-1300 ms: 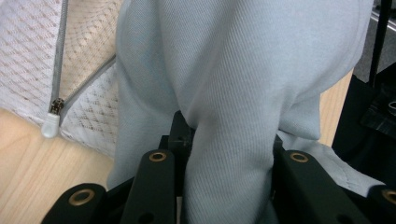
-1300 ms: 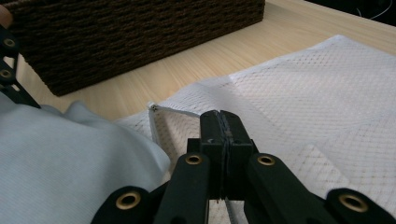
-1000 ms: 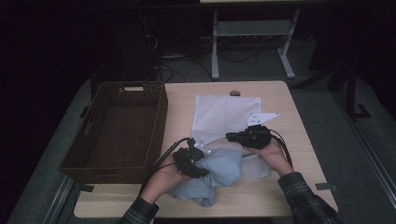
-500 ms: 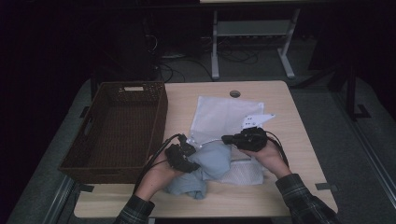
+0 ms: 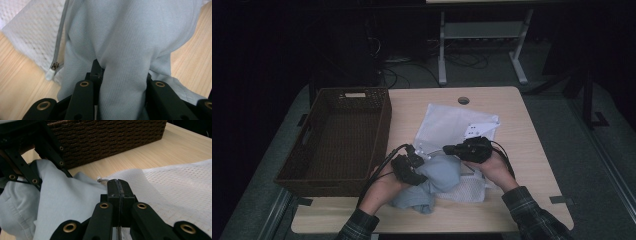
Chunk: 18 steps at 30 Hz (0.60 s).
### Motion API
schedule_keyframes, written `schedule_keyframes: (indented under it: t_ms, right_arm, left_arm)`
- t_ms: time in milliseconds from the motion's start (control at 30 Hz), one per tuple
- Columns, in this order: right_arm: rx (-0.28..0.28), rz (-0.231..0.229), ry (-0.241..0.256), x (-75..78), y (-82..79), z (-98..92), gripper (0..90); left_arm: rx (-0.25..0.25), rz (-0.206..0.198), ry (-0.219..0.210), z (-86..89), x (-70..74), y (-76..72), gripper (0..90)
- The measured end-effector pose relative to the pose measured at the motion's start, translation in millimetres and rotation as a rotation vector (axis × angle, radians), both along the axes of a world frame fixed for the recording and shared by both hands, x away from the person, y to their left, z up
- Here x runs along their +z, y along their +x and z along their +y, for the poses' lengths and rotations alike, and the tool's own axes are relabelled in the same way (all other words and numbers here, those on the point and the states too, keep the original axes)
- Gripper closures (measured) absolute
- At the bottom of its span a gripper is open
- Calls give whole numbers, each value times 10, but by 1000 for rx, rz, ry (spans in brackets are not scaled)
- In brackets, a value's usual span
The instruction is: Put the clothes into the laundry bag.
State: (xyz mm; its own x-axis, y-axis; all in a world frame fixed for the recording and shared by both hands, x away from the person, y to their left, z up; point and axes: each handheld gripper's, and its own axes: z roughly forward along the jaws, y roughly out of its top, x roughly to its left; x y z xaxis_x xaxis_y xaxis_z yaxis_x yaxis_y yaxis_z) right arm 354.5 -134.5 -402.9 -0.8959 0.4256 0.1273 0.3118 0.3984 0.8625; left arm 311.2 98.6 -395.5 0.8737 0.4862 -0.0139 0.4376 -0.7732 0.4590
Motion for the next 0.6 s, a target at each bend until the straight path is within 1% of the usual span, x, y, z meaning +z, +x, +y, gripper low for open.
schedule_keyframes:
  t_ms: [33,133,200,300,333,433,600]
  right_arm:
    - [1,-3,0,2,-2,-2,895]
    - [2,-5,5,17,-11,-13,895]
    - [-2,-7,11,29,-14,-23,895]
    - [-1,-9,16,45,-18,-36,895]
    - [-1,-8,18,47,-19,-39,894]
    - [1,-8,16,47,-21,-43,894]
    - [1,-8,15,50,-23,-44,895]
  left_arm:
    - [-3,-1,3,-14,2,10,685]
    - [4,-2,-8,-66,2,31,685]
    - [8,-9,-8,-98,8,44,684]
    - [9,-16,-2,-149,-2,70,685]
    - [10,-16,6,-165,-10,81,685]
    - [32,-22,27,-200,-43,128,685]
    - [64,-34,34,-193,-57,210,685]
